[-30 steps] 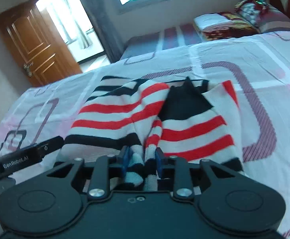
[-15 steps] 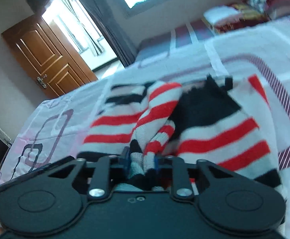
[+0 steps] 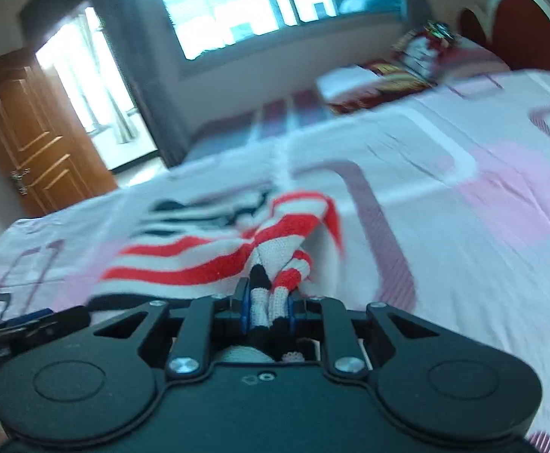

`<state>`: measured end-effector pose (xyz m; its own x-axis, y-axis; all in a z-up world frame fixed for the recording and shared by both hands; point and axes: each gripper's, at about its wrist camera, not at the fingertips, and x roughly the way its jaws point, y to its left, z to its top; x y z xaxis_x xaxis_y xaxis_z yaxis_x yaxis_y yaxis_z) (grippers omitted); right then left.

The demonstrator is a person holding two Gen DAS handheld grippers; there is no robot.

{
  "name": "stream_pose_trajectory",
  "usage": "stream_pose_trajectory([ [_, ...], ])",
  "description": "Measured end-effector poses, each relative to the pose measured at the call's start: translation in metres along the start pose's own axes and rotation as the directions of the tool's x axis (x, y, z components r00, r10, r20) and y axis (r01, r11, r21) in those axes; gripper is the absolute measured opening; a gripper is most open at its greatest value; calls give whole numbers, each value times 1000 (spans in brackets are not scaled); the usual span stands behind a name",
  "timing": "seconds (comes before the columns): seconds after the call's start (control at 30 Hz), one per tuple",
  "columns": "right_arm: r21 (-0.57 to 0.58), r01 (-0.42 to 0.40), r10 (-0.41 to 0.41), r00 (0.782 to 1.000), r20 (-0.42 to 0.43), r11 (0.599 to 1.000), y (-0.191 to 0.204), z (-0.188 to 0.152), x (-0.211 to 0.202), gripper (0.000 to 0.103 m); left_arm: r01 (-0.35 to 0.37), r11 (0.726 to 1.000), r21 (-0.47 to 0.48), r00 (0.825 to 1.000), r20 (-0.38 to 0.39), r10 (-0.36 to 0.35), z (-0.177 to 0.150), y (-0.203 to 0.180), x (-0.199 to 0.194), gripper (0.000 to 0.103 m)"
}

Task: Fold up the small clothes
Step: 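Open the right tool and lift it off the folded bundle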

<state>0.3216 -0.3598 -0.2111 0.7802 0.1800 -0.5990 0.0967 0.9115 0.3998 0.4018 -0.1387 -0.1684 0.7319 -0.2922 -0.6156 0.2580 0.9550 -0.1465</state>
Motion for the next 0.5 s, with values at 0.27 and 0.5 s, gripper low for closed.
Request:
stream_pose_trajectory([
  [0.27, 4, 31, -31, 999, 31, 1000, 6, 2, -28, 32, 10, 1000, -27, 1000, -1, -10, 3, 5, -18, 103],
  [0.5, -111, 22, -23, 1000, -5, 994, 31, -25, -43, 24, 12, 1000, 8, 996, -84, -11, -22, 4, -8, 103],
])
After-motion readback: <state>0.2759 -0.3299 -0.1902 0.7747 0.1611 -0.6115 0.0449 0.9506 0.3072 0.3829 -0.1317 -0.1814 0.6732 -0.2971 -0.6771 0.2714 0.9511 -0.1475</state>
